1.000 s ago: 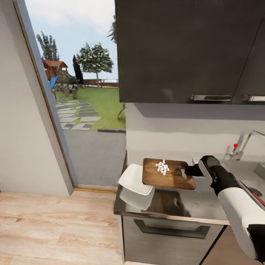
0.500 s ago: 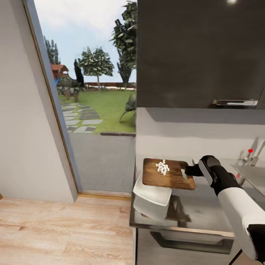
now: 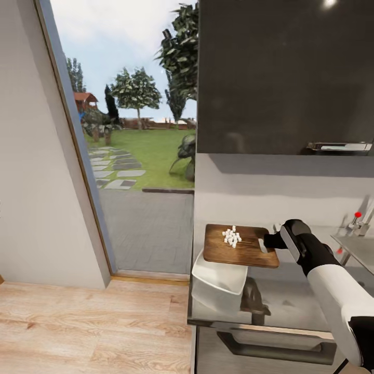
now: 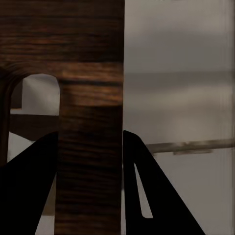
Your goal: In the kitchen, take the Vidalia onion out of the sink, dice it on the chopping board with the paring knife, put the diced onion into the bowl on the countertop, then place both the paring knife and the chopping board into the sink.
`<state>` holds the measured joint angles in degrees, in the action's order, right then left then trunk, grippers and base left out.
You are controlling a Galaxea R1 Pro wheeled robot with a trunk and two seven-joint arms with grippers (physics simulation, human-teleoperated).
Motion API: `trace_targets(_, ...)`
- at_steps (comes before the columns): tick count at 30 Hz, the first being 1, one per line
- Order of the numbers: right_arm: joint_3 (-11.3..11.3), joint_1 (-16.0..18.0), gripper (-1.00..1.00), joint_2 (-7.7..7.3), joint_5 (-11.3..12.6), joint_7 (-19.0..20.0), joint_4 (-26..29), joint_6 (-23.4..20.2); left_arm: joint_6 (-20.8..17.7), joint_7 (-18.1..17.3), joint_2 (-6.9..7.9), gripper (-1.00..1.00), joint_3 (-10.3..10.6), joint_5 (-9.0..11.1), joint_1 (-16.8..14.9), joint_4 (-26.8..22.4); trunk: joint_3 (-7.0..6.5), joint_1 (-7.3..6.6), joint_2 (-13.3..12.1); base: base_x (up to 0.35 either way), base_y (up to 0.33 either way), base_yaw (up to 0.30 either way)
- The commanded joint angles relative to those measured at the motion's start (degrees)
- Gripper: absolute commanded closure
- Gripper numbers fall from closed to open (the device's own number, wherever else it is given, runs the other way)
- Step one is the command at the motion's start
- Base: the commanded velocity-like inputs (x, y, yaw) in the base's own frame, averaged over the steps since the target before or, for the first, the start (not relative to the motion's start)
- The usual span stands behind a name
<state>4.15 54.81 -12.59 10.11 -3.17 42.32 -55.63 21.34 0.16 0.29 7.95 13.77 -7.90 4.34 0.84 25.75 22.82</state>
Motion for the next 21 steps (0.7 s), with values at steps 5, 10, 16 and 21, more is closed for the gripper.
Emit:
trace_targets(5, 0.33, 0.03, 1.00, -0.09, 0.61, -0.67, 0.04, -0.10, 0.37, 0.02, -0.03, -1.00, 0.49, 0.38, -0.09, 0.23, 0.09, 0.03, 0.10, 0.000, 0.000, 0.000)
trace_targets(10, 0.33, 0.03, 1.00, -0.07, 0.68, -0.71, 0.04, -0.10, 0.37, 0.02, -0.03, -1.00, 0.49, 0.38, -0.09, 0.23, 0.09, 0.03, 0.10, 0.000, 0.000, 0.000)
trace_targets(16, 0.33, 0.03, 1.00, -0.11, 0.70, -0.75, 0.41, -0.17, 0.37, 0.02, -0.03, -1.00, 0.49, 0.38, -0.09, 0.23, 0.09, 0.03, 0.10, 0.000, 0.000, 0.000)
trace_targets(21, 0.33, 0.03, 1.00, -0.15, 0.70, -0.78, 0.54, -0.18, 0.37, 0.02, -0.03, -1.00, 0.49, 0.38, -0.09, 0.23, 0.09, 0.03, 0.10, 0.000, 0.000, 0.000)
